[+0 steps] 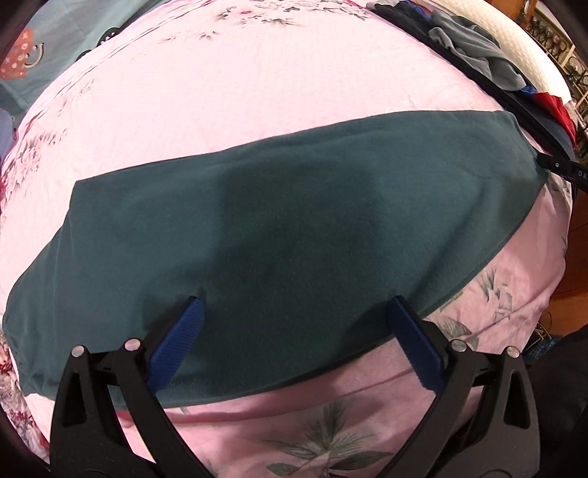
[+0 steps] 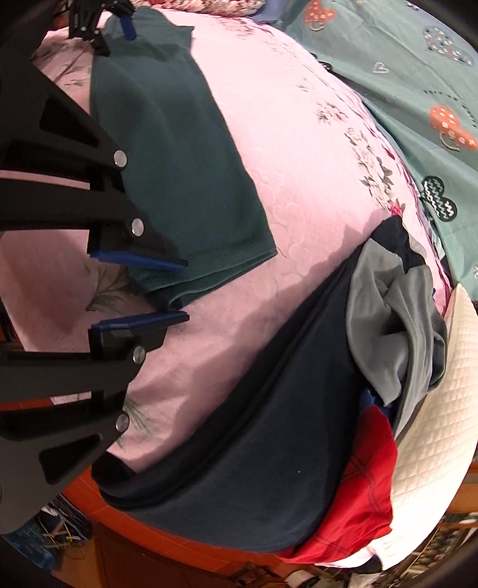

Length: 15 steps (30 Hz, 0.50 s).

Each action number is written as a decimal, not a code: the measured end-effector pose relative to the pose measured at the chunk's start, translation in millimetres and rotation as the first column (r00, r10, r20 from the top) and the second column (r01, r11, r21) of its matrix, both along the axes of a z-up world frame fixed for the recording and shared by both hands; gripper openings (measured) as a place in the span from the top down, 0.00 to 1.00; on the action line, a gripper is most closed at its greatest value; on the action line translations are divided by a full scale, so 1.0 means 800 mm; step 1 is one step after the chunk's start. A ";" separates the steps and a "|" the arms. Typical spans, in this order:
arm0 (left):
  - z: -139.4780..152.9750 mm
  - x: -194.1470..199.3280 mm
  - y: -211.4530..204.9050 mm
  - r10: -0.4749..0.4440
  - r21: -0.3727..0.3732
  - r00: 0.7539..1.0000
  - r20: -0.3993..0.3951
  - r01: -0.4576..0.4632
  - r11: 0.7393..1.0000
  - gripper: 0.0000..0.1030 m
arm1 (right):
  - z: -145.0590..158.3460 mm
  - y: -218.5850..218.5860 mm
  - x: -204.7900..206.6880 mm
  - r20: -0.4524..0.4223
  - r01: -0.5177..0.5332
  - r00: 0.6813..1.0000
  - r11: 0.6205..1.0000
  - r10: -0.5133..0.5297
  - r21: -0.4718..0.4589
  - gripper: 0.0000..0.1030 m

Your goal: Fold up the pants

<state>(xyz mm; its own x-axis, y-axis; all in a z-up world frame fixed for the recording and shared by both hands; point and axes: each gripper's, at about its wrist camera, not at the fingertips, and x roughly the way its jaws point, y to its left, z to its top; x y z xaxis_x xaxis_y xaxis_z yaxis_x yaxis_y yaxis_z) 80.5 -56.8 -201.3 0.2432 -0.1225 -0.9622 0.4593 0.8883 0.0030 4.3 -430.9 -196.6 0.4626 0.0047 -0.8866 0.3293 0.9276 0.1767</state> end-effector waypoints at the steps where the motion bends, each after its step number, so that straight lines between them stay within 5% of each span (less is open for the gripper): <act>1: 0.001 0.000 0.000 0.003 0.003 1.000 0.001 -0.003 1.000 0.02 | 0.000 0.001 0.000 0.001 -0.005 1.000 1.000 0.005 0.004 0.78; 9: 0.007 -0.004 0.003 0.004 0.014 1.000 0.014 -0.004 1.000 0.02 | 0.000 0.001 -0.006 0.011 -0.056 0.998 0.998 0.056 -0.002 0.86; 15: 0.022 0.003 0.017 0.034 -0.007 0.998 0.061 -0.034 0.999 0.02 | 0.020 -0.003 -0.010 0.047 0.017 0.999 0.996 -0.022 0.090 0.92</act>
<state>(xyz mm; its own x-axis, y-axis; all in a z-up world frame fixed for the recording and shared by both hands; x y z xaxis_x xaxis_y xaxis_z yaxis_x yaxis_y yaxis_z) 82.7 -43.5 -183.4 0.3059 -0.1191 -0.9446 0.4281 0.9034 0.0248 -3.4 -433.0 -180.6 0.5049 0.0732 -0.8600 0.3363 0.9010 0.2742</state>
